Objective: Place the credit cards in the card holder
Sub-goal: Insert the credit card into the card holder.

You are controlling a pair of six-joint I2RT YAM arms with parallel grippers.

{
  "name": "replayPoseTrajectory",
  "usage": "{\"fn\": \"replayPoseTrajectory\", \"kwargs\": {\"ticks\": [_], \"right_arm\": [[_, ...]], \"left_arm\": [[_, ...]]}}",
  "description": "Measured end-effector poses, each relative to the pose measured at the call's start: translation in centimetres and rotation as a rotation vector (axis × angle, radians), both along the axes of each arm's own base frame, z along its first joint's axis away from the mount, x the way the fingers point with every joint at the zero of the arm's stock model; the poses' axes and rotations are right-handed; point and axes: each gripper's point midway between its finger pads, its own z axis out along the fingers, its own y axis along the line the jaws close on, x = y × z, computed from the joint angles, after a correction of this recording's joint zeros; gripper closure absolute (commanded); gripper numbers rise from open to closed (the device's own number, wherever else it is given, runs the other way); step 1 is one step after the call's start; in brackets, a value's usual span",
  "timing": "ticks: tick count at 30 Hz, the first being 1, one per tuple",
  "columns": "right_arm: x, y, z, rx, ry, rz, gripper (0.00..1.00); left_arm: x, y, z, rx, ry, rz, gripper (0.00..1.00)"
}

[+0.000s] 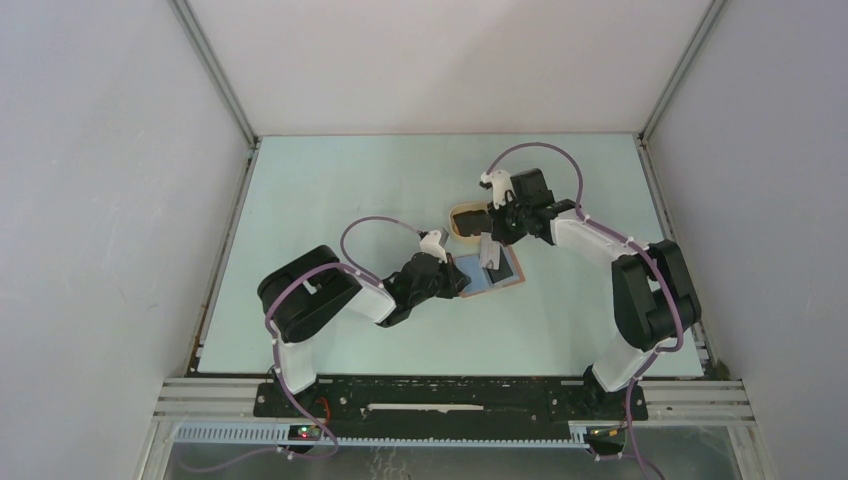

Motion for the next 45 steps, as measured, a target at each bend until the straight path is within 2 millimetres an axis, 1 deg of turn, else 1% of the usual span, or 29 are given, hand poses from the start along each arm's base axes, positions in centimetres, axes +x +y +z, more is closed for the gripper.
{"fn": "replayPoseTrajectory", "kwargs": {"ticks": [8, 14, 22, 36, 41, 45], "right_arm": [[0.4, 0.1, -0.1, -0.010, -0.018, -0.001, 1.00], [0.4, 0.2, -0.9, -0.029, -0.005, 0.012, 1.00], [0.1, 0.1, -1.0, -0.024, 0.018, 0.037, 1.00], [-2.1, 0.3, -1.5, -0.010, 0.094, 0.141, 1.00], [-2.4, 0.7, -1.1, 0.007, 0.108, 0.162, 1.00], [-2.6, 1.0, -1.1, 0.019, 0.131, 0.176, 1.00]], "left_arm": [[0.0, 0.0, 0.0, 0.000, 0.000, 0.000, 1.00], [0.0, 0.0, 0.0, 0.000, 0.000, 0.000, 1.00], [0.0, 0.0, 0.0, 0.000, 0.000, 0.000, 1.00], [0.0, 0.0, 0.0, 0.000, 0.001, 0.000, 1.00], [0.0, 0.0, 0.0, 0.000, 0.002, 0.000, 1.00], [0.0, 0.0, 0.0, 0.000, 0.002, 0.000, 1.00]]}}
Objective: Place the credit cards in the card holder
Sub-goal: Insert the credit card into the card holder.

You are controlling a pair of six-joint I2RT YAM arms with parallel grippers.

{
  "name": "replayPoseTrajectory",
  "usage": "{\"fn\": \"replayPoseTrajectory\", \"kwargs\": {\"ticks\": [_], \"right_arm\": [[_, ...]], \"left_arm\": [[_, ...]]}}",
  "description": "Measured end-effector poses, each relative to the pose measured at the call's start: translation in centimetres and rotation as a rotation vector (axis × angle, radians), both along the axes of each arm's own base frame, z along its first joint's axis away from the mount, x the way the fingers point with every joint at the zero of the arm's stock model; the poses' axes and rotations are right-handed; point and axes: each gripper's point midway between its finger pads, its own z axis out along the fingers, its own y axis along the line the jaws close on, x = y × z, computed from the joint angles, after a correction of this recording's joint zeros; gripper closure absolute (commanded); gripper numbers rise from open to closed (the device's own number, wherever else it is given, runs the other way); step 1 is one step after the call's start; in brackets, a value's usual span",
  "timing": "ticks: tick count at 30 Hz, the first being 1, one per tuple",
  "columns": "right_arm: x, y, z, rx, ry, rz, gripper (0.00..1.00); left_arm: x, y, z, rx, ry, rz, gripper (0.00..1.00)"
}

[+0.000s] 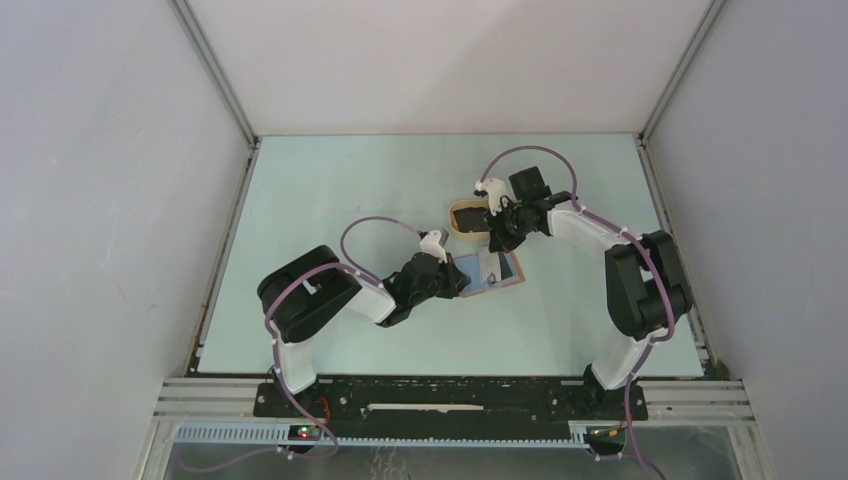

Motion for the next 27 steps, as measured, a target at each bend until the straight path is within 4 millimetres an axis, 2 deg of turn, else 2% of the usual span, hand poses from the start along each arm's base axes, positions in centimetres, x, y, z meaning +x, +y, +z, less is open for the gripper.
{"fn": "replayPoseTrajectory", "kwargs": {"ticks": [8, 27], "right_arm": [[-0.4, -0.1, -1.5, -0.018, 0.074, -0.006, 1.00], [-0.4, 0.1, -2.5, -0.049, 0.160, -0.010, 1.00]], "left_arm": [[0.0, 0.0, 0.0, 0.000, 0.001, 0.000, 0.99], [0.0, 0.1, 0.0, -0.006, 0.009, 0.000, 0.96]]}}
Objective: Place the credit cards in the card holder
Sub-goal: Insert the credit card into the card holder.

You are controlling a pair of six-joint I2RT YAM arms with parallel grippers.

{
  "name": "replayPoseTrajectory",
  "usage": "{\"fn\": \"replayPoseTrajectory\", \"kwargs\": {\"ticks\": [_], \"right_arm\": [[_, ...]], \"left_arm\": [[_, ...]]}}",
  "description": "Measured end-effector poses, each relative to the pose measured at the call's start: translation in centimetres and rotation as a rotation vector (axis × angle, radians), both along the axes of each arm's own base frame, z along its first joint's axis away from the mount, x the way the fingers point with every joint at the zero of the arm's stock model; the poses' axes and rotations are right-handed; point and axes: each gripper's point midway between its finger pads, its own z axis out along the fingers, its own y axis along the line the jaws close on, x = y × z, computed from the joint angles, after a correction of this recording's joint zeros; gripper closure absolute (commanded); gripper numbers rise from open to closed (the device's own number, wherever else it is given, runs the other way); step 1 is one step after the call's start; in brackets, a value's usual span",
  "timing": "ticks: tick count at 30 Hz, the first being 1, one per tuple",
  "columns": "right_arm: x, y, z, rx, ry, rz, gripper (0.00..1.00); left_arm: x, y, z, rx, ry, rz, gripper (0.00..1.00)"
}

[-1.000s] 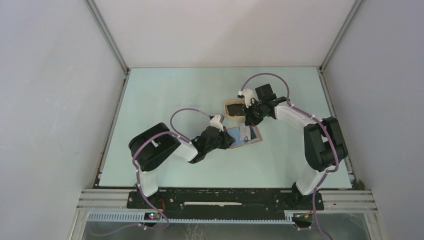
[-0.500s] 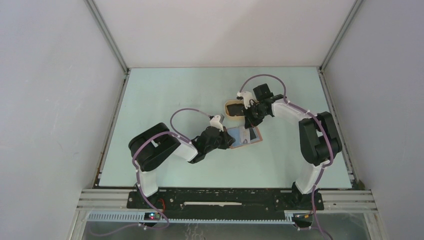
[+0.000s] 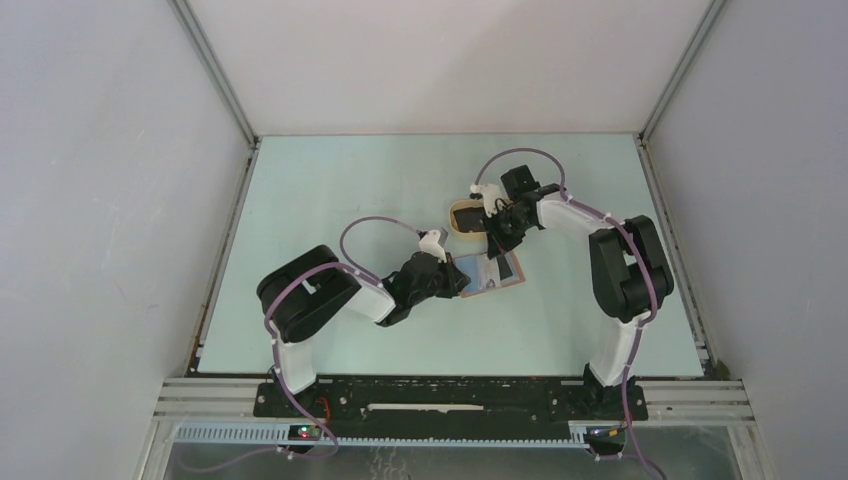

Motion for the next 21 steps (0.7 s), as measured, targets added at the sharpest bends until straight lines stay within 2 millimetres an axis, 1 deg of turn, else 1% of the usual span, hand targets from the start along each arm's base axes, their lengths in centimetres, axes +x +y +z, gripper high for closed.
{"fn": "replayPoseTrajectory", "kwargs": {"ticks": [7, 15, 21], "right_arm": [[0.0, 0.2, -0.2, -0.011, 0.013, 0.000, 1.00], [0.2, 1.0, -0.6, -0.015, 0.028, 0.012, 1.00], [0.2, 1.4, -0.7, -0.015, 0.040, 0.009, 0.94]], "left_arm": [[0.0, 0.0, 0.0, -0.001, 0.000, 0.000, 0.95], [0.1, 0.0, 0.0, -0.004, 0.001, -0.002, 0.95], [0.1, 0.1, 0.1, -0.005, 0.001, -0.001, 0.94]]}}
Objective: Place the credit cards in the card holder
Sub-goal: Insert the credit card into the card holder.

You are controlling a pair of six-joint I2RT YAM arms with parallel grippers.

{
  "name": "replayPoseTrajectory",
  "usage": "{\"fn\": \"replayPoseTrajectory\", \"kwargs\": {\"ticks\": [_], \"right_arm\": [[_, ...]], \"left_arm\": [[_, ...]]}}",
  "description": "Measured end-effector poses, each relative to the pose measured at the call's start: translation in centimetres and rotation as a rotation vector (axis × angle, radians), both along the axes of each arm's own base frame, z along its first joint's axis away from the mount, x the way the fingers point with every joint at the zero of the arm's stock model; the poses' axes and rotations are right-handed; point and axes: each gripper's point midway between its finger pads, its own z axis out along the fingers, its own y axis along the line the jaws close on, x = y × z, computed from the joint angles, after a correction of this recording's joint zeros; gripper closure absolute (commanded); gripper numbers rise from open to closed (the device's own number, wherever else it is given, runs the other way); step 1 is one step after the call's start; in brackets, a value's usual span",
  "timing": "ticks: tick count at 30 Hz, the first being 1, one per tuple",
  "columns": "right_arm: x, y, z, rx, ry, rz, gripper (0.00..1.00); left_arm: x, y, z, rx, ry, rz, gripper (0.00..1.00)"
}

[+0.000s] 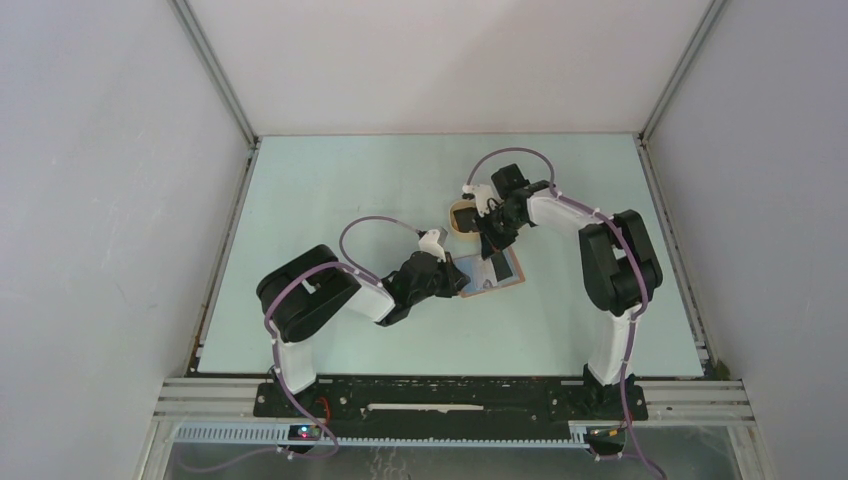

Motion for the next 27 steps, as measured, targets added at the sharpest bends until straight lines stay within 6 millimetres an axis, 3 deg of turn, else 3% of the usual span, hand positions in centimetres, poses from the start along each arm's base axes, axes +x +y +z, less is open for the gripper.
{"fn": "replayPoseTrajectory", "kwargs": {"ticks": [7, 15, 21, 27], "right_arm": [[-0.1, 0.5, 0.0, -0.006, -0.003, 0.007, 0.69], [-0.5, 1.3, 0.1, -0.004, -0.012, 0.036, 0.50], [-0.5, 0.8, 0.6, -0.025, -0.030, 0.036, 0.45], [-0.6, -0.1, 1.7, -0.038, -0.055, 0.030, 0.47]], "left_arm": [[0.1, 0.0, 0.0, -0.002, -0.002, 0.002, 0.93], [-0.2, 0.0, 0.5, -0.016, -0.004, -0.014, 0.88], [-0.4, 0.3, 2.4, -0.044, -0.028, -0.015, 0.87], [-0.5, 0.5, 3.3, -0.058, -0.040, -0.013, 0.87]]}}
